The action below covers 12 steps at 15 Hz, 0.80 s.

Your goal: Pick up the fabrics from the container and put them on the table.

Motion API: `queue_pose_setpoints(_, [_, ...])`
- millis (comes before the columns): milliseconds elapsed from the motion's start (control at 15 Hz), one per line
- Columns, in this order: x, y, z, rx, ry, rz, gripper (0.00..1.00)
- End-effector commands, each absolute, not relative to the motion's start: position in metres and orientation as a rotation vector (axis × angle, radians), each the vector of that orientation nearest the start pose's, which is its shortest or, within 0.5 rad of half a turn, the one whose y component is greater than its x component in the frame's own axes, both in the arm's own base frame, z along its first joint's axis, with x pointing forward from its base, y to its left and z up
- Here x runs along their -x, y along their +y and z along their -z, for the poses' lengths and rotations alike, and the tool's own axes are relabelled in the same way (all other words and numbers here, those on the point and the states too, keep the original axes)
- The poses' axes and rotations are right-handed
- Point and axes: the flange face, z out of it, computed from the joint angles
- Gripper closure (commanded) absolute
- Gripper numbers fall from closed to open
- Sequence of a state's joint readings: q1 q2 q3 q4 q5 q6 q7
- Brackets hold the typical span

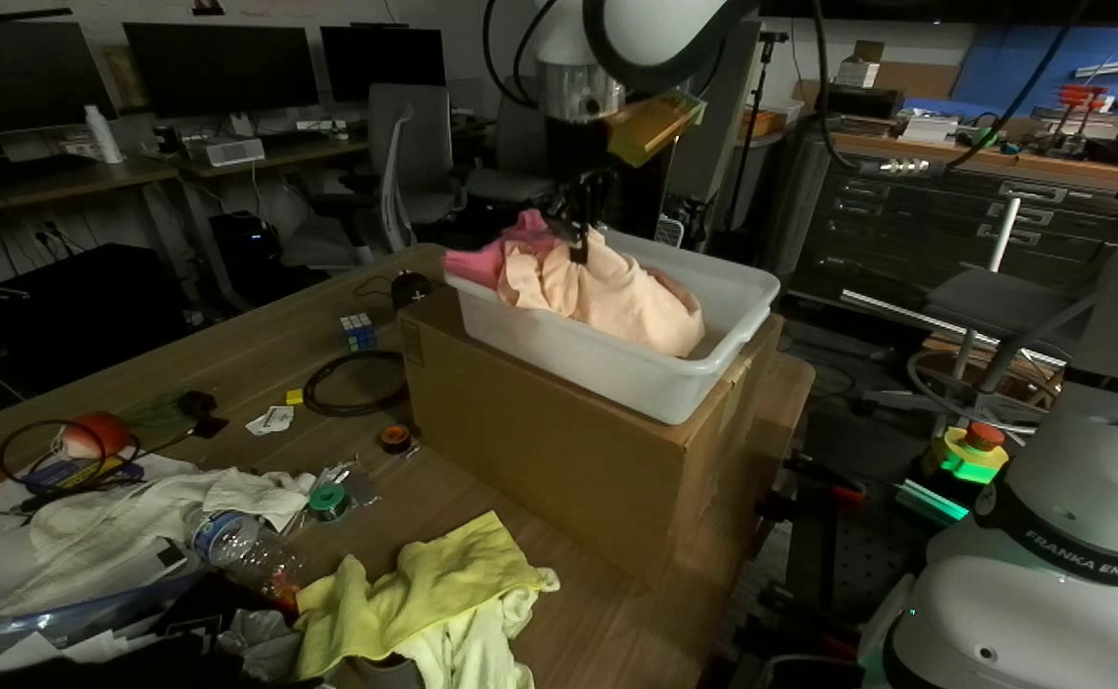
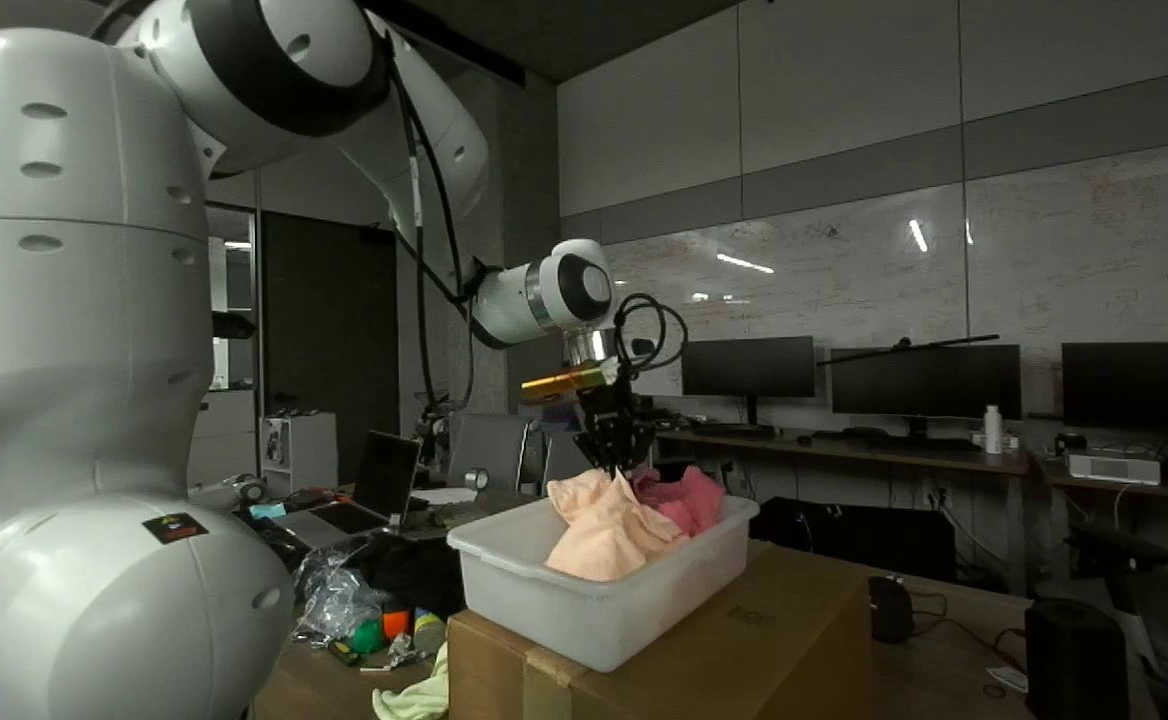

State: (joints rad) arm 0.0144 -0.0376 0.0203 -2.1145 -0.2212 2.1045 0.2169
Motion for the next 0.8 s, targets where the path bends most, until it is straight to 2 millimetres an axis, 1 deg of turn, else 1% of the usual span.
queue_pose_setpoints(0, [-0.511, 0.013, -0.516, 3.345, 0.217, 0.323, 0.96])
queue_pose_setpoints(133, [-0.496, 0.017, -0.558, 3.343, 0.252, 0.467, 0.96])
queue_pose_setpoints(200, [-0.486, 0.021, -0.583, 3.333, 0.274, 0.553, 0.96])
queue_pose_setpoints(333, [-0.471, 0.029, -0.619, 3.315, 0.286, 0.668, 0.96])
queue_pose_setpoints(467, [-0.455, 0.041, -0.65, 3.295, 0.292, 0.791, 0.96])
queue_pose_setpoints(600, [-0.442, 0.052, -0.675, 3.266, 0.296, 0.887, 0.96])
queue_pose_setpoints(733, [-0.435, 0.063, -0.689, 3.257, 0.297, 0.951, 0.96])
